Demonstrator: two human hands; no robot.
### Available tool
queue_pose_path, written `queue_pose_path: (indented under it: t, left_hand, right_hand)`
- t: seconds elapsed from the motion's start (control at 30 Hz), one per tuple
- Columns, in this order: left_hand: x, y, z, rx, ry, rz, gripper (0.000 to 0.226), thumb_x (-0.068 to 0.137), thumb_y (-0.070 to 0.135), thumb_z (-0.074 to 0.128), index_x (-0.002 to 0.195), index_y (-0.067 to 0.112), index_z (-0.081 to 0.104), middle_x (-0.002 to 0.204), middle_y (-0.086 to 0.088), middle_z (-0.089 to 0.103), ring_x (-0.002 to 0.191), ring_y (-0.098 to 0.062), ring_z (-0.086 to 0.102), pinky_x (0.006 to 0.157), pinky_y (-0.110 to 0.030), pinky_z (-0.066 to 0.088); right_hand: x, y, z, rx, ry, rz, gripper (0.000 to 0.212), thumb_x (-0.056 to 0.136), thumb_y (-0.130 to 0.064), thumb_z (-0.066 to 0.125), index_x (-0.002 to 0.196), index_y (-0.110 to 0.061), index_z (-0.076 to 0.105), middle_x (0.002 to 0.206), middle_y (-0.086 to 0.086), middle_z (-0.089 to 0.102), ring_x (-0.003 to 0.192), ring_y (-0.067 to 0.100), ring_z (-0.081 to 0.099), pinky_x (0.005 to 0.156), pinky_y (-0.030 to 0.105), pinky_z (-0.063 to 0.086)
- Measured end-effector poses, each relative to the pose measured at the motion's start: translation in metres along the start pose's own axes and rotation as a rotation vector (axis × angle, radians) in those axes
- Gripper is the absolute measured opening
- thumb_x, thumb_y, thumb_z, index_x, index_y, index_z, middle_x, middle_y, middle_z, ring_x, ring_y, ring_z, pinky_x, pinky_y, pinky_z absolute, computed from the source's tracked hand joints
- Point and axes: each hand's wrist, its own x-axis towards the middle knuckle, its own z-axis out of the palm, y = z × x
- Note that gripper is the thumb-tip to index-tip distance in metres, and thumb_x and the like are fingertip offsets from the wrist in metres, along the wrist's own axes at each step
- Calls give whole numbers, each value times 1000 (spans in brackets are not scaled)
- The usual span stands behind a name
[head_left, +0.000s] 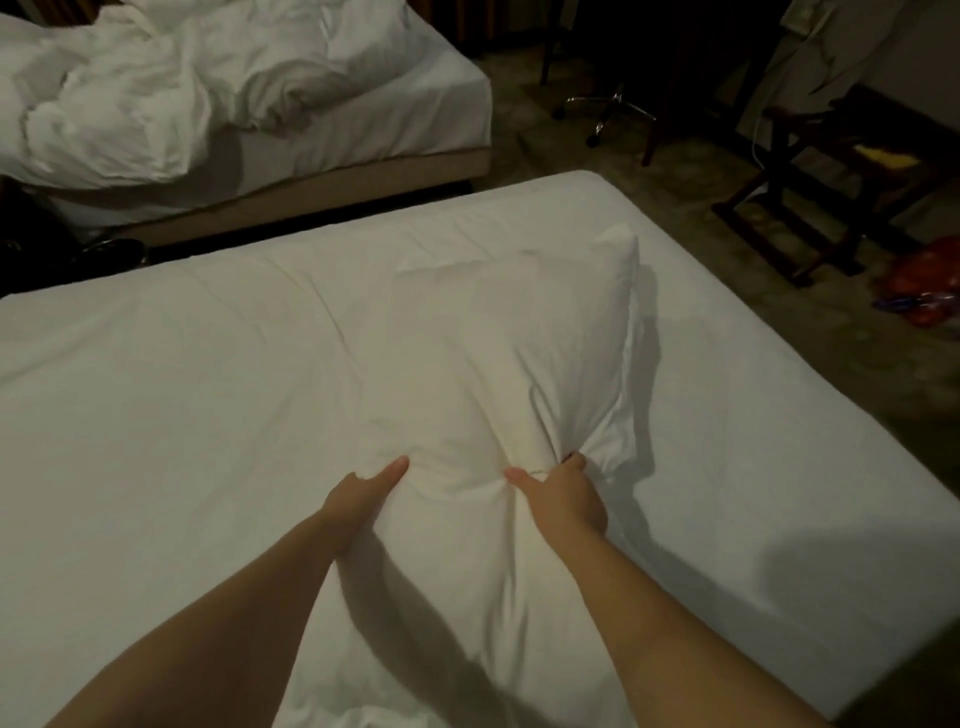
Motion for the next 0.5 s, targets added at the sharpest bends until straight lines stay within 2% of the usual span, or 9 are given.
queue_pose_path:
  t: [0.07,0.13,0.23,0.33,0.4,0.5]
  left_hand:
    - [-9,7,2,-56,2,6,91,70,62,71,129,-5,52,128,-18,58,114,-33,56,102,-40,42]
    - [-22,18,2,-35,79,53,65,90,43,60,125,-11,51,126,-23,56,114,-37,55,100,-40,43]
    - [-52,30,-3,-29,154,150,38,95,27,50,99,-8,63,106,-23,63,103,-38,58,92,-42,46]
    - [-92,35,-20,-113,199,208,36,95,27,51,67,6,55,75,-10,58,82,-29,55,73,-35,42]
    - [-123,38,-43,-150,244,247,41,97,30,50,62,9,50,66,-5,52,77,-26,51,68,-31,35]
    - [-165,37,-95,-145,293,318,44,98,30,48,64,2,53,71,-12,54,81,-27,52,68,-31,34]
  right_hand:
    - [-5,-12,-6,6,10,-35,66,90,-54,54,133,-6,39,129,13,57,115,33,57,87,39,45]
    - [-17,-28,-14,-6,46,-84,50,97,-46,45,128,-8,47,128,13,57,115,33,56,89,39,45]
    - [-47,-47,-26,46,103,-141,41,100,-40,40,125,-11,53,126,13,59,113,34,57,90,40,47]
    - [-86,-59,-39,122,165,-177,38,100,-37,39,126,-15,56,126,12,60,113,34,57,92,39,47]
    - [-117,-69,-46,154,204,-209,36,100,-34,39,127,-19,57,126,11,60,114,33,57,92,36,44]
    - [-175,-88,-48,235,213,-288,37,100,-36,35,123,-19,59,122,12,62,111,33,58,88,35,44]
